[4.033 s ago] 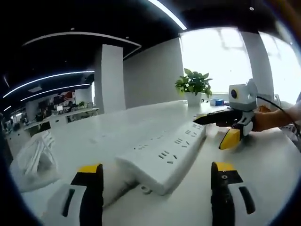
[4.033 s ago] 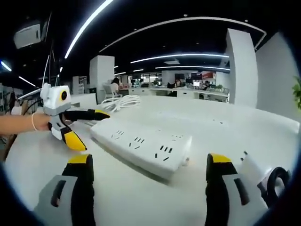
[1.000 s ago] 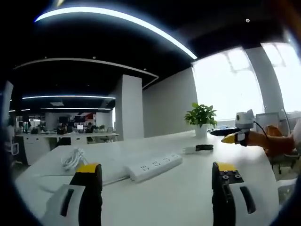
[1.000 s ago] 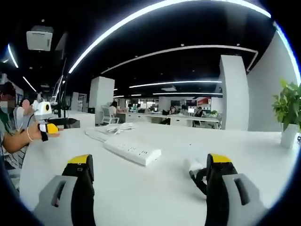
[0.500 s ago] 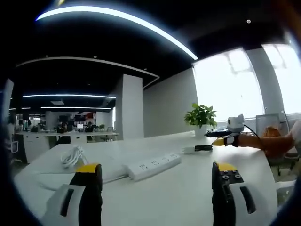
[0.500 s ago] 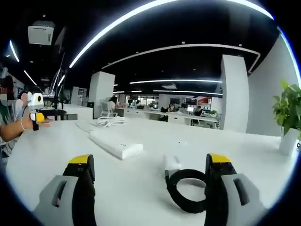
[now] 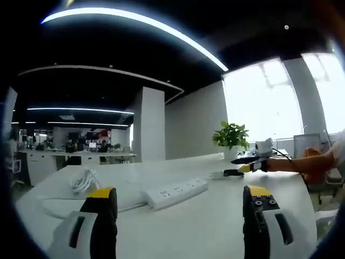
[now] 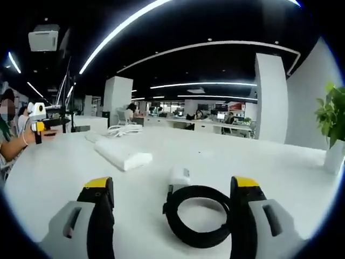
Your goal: Straighten the power strip on the desk, plug the charger into it
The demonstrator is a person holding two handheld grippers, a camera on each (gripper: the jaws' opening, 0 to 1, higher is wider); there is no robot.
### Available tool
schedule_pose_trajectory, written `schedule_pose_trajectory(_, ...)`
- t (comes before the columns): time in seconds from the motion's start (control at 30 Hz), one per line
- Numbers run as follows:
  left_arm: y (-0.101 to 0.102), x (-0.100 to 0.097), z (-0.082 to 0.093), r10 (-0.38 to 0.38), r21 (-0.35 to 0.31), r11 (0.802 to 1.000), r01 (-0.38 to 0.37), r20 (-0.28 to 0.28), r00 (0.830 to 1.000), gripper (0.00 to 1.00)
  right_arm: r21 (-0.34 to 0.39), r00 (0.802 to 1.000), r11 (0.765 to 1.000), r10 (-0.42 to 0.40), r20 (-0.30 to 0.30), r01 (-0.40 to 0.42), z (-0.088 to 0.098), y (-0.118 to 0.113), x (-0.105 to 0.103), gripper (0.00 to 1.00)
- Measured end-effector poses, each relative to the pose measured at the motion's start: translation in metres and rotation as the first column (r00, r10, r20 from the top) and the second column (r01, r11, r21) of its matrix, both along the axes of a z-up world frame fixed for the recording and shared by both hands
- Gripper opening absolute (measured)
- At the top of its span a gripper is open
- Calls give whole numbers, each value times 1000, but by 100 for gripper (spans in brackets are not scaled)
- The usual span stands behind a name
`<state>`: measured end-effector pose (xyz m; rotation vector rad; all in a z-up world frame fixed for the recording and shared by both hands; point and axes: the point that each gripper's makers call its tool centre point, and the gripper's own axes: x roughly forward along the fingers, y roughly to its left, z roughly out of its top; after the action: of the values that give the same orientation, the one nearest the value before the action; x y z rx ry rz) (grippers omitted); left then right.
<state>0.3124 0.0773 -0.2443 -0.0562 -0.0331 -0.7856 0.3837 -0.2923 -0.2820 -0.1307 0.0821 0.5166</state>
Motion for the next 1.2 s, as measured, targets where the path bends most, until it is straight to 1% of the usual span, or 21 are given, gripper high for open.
schedule_pose_trajectory(0.1,0,0,0,-1,-1,1000,2,1,1000,99,-34,999,999,9,-33,-10,-5,1,-3,87)
schedule_pose_trajectory(0.13,0,0,1,-1,-1,1000,1,1,1000,99,-50,999,999,15,-50,-17,-7,2,-4,86)
schedule_pose_trajectory(0.17,0,0,1,-2,-1,1000,2,0,1000,99,-70,996,997,32,-82,-37,-12,2,-6,85)
schedule_pose_trajectory(0.27,0,0,0,-3,-4,1000,3,-3,1000,99,-70,990,996,42,-136,-51,-14,5,-8,85)
schedule_pose_trajectory(0.33,-1,0,-1,-4,-6,1000,4,-4,1000,99,-70,982,996,43,-183,-56,-18,6,-9,85)
schedule_pose_trajectory(0.47,-3,0,-2,-11,-10,1000,11,-10,1000,99,-127,963,989,35,-269,-71,-29,4,-11,85)
schedule_pose_trajectory(0.5,-3,-1,-3,-14,-11,1000,14,-14,1000,99,-139,959,987,33,-283,-75,-30,3,-10,85)
schedule_pose_trajectory(0.57,-5,-1,-3,-20,-14,1000,20,-17,1000,99,-143,956,987,28,-292,-73,-29,5,-9,85)
schedule_pose_trajectory(0.63,-5,-2,-4,-23,-14,1000,22,-18,1000,99,-145,948,987,22,-316,-71,-28,4,-10,83)
schedule_pose_trajectory(0.7,-6,-2,-4,-24,-13,1000,24,-18,1000,99,-163,936,984,7,-353,-69,-30,1,-11,80)
schedule_pose_trajectory(0.77,-6,-2,-4,-25,-13,1000,25,-18,1000,99,-164,930,984,3,-367,-68,-30,0,-10,77)
schedule_pose_trajectory(0.8,-6,-2,-4,-26,-14,1000,25,-19,999,99,-160,922,985,-7,-387,-60,-32,-1,-11,76)
schedule_pose_trajectory(0.83,-6,-1,-4,-26,-16,1000,26,-20,999,99,-161,919,985,-8,-395,-61,-33,-1,-12,74)
schedule_pose_trajectory(0.93,-6,-1,-5,-27,-18,999,27,-22,999,99,-186,907,981,-28,-420,-56,-38,-5,-12,70)
schedule_pose_trajectory(1.0,-6,-2,-5,-28,-18,999,28,-22,999,99,-216,902,974,-31,-430,-69,-41,-6,-13,66)
schedule_pose_trajectory(1.1,-6,-1,-5,-27,-21,999,27,-20,999,99,-213,900,975,-33,-435,-67,-42,-5,-14,62)
schedule_pose_trajectory(1.2,-5,-1,-4,-24,-29,999,24,-20,999,99,-245,895,967,-50,-442,-68,-44,-9,-12,59)
